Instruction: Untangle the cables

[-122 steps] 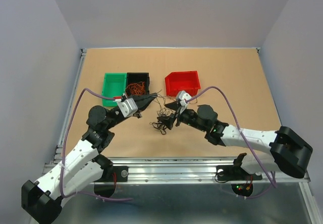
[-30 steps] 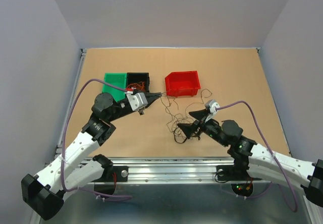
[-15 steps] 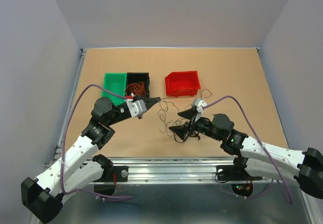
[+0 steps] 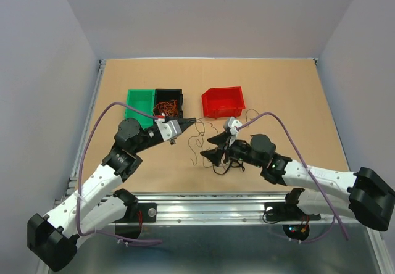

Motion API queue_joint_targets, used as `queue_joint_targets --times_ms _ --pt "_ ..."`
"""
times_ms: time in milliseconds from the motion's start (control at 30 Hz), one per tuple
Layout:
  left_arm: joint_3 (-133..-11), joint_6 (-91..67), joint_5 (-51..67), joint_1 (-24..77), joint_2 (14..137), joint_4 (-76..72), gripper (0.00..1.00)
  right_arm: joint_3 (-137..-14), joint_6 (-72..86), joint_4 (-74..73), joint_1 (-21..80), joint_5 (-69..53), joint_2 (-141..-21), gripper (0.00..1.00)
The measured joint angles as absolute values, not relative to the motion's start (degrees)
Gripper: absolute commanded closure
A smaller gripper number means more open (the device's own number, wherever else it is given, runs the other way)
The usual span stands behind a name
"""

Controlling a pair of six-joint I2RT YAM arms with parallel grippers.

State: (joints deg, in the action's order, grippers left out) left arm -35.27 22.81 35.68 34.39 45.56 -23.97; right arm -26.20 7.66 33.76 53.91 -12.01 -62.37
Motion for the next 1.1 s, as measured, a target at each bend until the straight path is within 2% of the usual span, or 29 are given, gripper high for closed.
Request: queue_joint_targets --times_ms 67,433,467,600,700,767,833,867,900,933,1100 --pt "-35.3 22.6 35.5 34.4 45.9 -24.1 1.0 -26.9 7.6 34.0 53.9 -11.6 -63.3 0.54" --pt "-35.3 21.3 34.0 34.4 47.4 -24.4 1.0 -27.8 7.7 35.0 53.9 -9.8 -64.0 0.57" --pt "-35.3 21.1 33.9 34.4 47.5 -24.5 1.0 -28.0 7.7 35.1 53.9 -9.8 -64.3 0.67" --pt "-35.3 20.5 33.6 34.4 48.1 -24.6 1.0 -29.6 8.0 35.4 53.9 -9.3 -66.1 0.87" --pt "-35.3 20.1 32.7 34.4 48.7 -24.8 1.0 -30.3 8.4 35.7 53.9 -8.3 -66.8 0.98" --pt "-35.3 19.7 31.5 34.4 49.6 -25.3 0.99 -30.4 8.6 35.7 53.9 -7.2 -66.8 0.99" --pt "-35.3 19.4 29.1 34.4 51.2 -25.8 0.89 -30.4 9.2 35.8 53.9 -5.6 -66.8 0.99" --pt "-35.3 19.2 28.0 34.4 52.0 -26.0 0.76 -30.4 9.3 35.8 53.9 -4.8 -66.7 0.99" --pt "-35.3 19.0 26.4 34.4 52.9 -26.0 0.44 -30.4 9.7 35.8 53.9 -3.6 -66.7 0.99" --pt "-35.3 18.7 25.2 34.3 53.7 -26.0 0.35 -30.4 10.2 35.8 53.9 -2.0 -66.4 0.99" --pt "-35.5 16.9 17.7 31.6 57.5 -25.8 0.17 -31.1 10.9 35.2 53.9 3.3 -64.9 0.99"
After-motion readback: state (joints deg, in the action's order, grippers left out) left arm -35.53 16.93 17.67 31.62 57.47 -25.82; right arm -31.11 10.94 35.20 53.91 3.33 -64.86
